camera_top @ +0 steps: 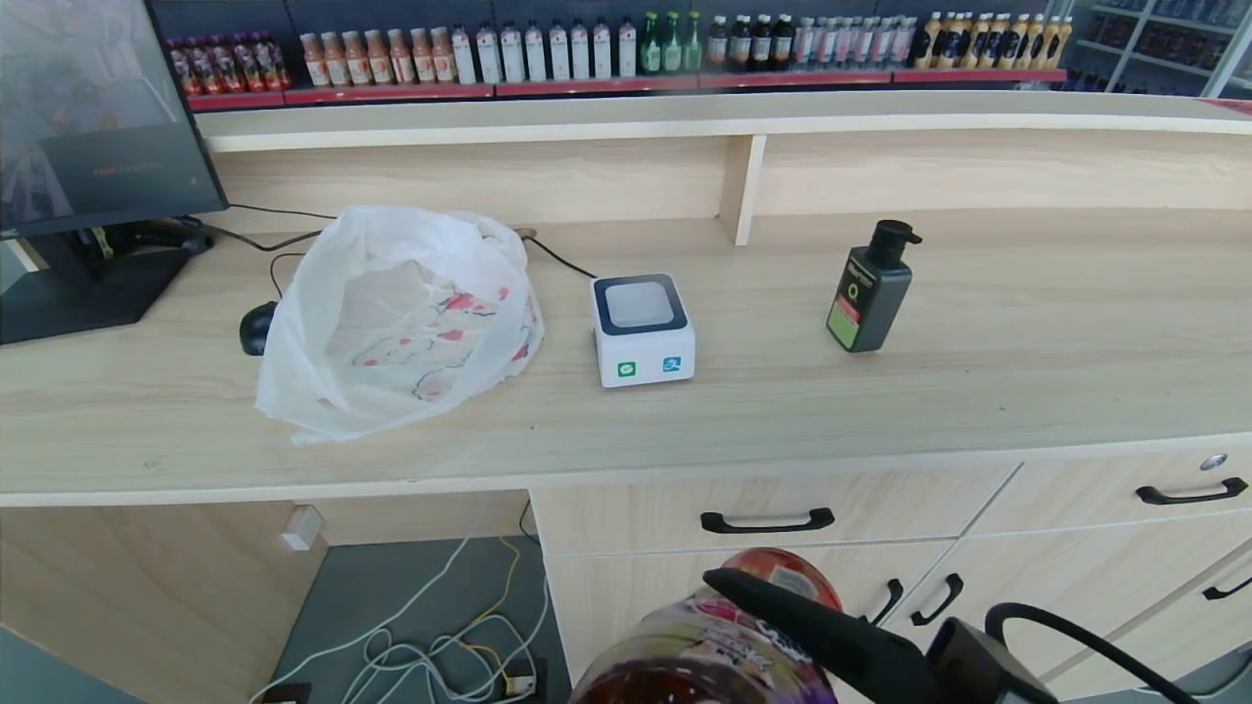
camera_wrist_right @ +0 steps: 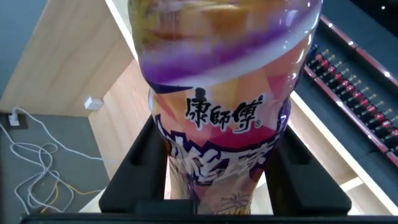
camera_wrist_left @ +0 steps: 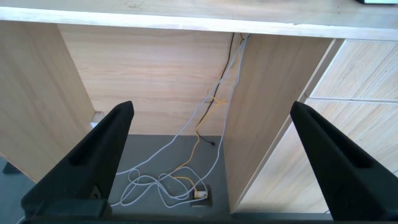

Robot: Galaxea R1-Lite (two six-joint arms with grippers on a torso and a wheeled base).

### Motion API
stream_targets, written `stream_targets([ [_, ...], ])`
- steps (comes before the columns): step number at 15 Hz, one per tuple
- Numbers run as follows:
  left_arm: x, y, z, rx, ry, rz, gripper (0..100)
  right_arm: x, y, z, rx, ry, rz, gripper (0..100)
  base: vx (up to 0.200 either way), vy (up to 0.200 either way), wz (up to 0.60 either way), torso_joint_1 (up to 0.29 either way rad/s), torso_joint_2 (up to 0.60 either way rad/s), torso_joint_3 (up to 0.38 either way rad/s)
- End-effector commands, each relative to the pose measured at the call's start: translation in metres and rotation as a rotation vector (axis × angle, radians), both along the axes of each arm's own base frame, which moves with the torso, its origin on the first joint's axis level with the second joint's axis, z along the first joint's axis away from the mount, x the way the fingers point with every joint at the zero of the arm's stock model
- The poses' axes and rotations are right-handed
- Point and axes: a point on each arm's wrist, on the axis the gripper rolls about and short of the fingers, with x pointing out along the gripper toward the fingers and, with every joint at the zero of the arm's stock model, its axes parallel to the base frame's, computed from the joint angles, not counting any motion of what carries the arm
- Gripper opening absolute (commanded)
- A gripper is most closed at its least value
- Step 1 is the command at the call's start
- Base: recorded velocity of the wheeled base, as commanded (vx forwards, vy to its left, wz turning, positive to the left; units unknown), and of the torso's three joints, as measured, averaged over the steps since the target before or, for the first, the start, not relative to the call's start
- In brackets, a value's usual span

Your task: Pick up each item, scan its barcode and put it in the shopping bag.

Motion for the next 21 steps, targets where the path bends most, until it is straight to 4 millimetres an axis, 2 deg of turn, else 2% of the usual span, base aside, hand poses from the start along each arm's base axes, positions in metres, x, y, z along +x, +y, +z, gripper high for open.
stream_targets([
  [1, 0.0, 0.0, 0.0, 0.0, -0.001, 0.0, 100, -0.003, -0.004, 0.004, 0.005, -0.026, 0.005, 0, 0.0, 0.0, 0.0, 0.0, 0.0, 0.0],
  [2, 0.0, 0.0, 0.0, 0.0, -0.001, 0.0, 100, -0.004, -0.006, 0.006, -0.045, -0.124, -0.022, 0, 0.0, 0.0, 0.0, 0.0, 0.0, 0.0],
  [5, 0.0, 0.0, 0.0, 0.0, -0.001, 0.0, 100, -0.004, -0.009, 0.006, -0.084, -0.186, -0.042, 0, 0.0, 0.0, 0.0, 0.0, 0.0, 0.0],
  [11, 0.0, 0.0, 0.0, 0.0, -0.001, 0.0, 100, -0.006, -0.017, 0.018, -0.239, -0.526, -0.155, 0, 0.0, 0.0, 0.0, 0.0, 0.0, 0.0],
  [21, 0.0, 0.0, 0.0, 0.0, -0.001, 0.0, 100, -0.009, -0.026, 0.019, -0.302, -0.638, -0.194, 0, 0.0, 0.0, 0.0, 0.0, 0.0, 0.0],
])
